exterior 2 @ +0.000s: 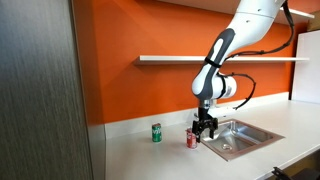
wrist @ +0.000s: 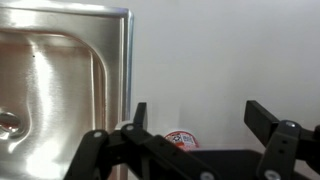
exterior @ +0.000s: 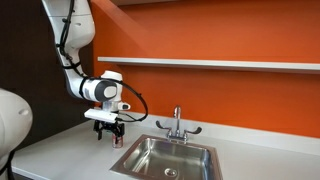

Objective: Put the red can on the bottom shelf

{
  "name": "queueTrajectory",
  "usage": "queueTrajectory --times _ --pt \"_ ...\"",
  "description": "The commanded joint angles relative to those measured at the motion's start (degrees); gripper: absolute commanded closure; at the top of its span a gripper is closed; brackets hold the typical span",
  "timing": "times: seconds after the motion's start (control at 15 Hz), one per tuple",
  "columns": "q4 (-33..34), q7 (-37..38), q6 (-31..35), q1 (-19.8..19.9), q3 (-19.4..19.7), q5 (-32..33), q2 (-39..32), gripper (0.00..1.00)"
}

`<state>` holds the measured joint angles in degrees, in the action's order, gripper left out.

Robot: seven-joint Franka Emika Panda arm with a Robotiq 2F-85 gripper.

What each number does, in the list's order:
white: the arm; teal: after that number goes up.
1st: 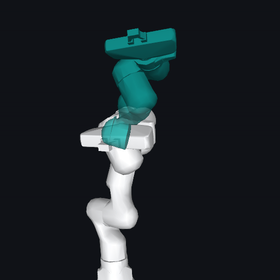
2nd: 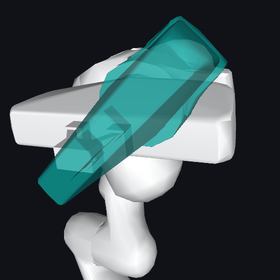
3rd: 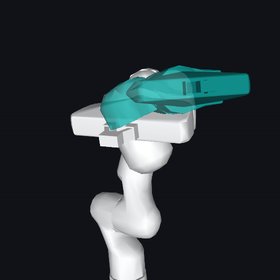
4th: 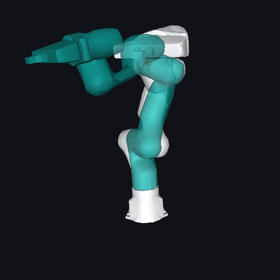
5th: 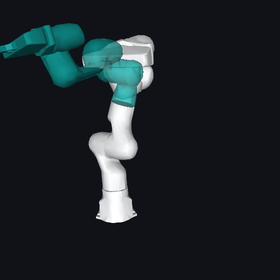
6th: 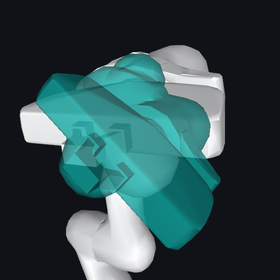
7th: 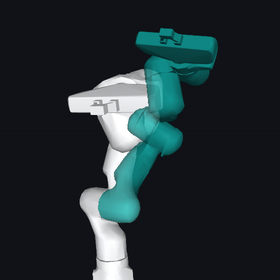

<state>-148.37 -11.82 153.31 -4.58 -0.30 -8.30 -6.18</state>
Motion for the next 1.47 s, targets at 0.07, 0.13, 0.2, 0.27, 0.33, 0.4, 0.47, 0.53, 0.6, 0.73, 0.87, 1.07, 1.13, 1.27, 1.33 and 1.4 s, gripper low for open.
queueTrajectory --times 0.07,0.13,0.2,0.27,0.33,0.4,0.47,0.53,0.6,0.73,0.87,1.07,1.13,1.27,1.33,1.4 --pt "1.11 -2.37 6.24 1.94 -3.36 -4.05 -3.81 0.0" --pt "1.11 -1.84 8.07 2.02 -3.75 -4.14 -4.47 0.0" --pt "1.11 -2.05 9.71 2.3 -4.42 -4.77 -4.95 0.0" --pt "1.04 -1.69 11.49 2.48 -4.83 -4.62 -5.47 0.0" --pt "0.96 -1.46 13.13 2.71 -5.28 -4.48 -5.87 0.0" --pt "0.88 -1.05 14.71 2.95 -5.51 -3.96 -6.28 0.0" --pt "0.83 -0.53 15.81 3.11 -5.57 -3.22 -6.59 0.0" --pt "0.77 -0.47 16.96 3.46 -5.84 -3.09 -6.85 0.0" --pt "0.71 -0.21 18.05 3.64 -5.83 -2.61 -7.19 0.0" --pt "0.68 -0.31 19.72 4.62 -6.74 -2.8 -7.59 0.0" --pt "0.62 -0.06 21.79 5.51 -7.58 -2.75 -8.01 0.0" --pt "0.69 0.53 23.88 6.67 -8.75 -1.98 -8.47 0.0" --pt "0.67 0.68 24.6 6.95 -8.97 -1.7 -8.61 0.0" --pt "0.61 0.89 25.74 7.57 -9.58 -1.42 -8.65 0.0" --pt "0.65 1.14 26.28 7.74 -9.75 -1.17 -8.73 0.0" --pt "0.66 -0.89 26.81 6.84 -9.2 -3.5 -8.76 0.0"
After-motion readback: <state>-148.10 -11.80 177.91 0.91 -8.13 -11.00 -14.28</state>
